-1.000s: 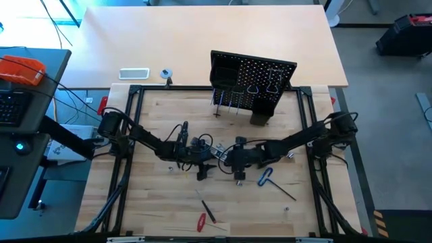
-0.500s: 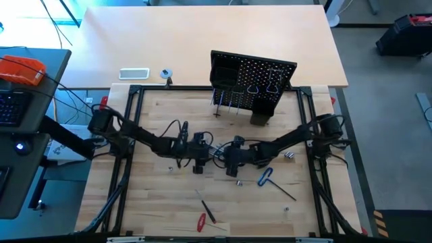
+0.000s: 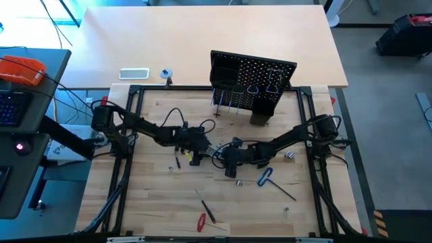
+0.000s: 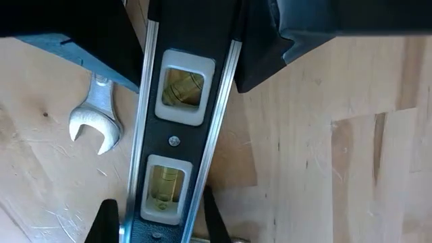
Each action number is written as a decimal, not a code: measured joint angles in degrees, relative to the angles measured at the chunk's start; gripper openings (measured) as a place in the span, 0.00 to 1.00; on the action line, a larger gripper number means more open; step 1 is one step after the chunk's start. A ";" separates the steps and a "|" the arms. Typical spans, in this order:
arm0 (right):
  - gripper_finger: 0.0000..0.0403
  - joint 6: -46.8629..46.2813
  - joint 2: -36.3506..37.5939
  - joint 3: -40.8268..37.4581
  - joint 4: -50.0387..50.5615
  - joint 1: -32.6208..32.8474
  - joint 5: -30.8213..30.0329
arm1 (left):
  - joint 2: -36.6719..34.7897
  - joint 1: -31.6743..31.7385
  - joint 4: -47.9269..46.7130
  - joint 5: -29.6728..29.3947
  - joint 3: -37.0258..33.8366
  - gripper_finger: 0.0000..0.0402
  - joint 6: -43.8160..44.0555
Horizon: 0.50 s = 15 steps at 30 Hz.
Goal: Hang tools onto peg board
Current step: Hang the black spirit level onto the pegboard
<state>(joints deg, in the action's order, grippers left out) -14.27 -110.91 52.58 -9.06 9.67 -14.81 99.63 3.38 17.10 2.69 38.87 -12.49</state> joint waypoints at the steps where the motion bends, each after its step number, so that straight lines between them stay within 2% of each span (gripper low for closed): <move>1: 0.53 0.18 0.00 0.00 0.08 0.02 0.31 | 0.00 0.23 -0.31 1.01 0.00 0.64 -0.31; 6: 0.43 1.46 0.04 0.00 0.24 0.18 1.11 | 0.72 0.92 -0.94 4.99 0.00 0.64 -0.75; 15: 0.43 4.22 3.80 -0.26 3.16 1.27 1.37 | 2.16 0.15 0.30 6.17 0.04 0.64 -1.16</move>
<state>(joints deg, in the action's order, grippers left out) -10.05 -107.11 52.31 -5.91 10.94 -13.45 101.80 3.53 17.40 8.86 38.92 -13.65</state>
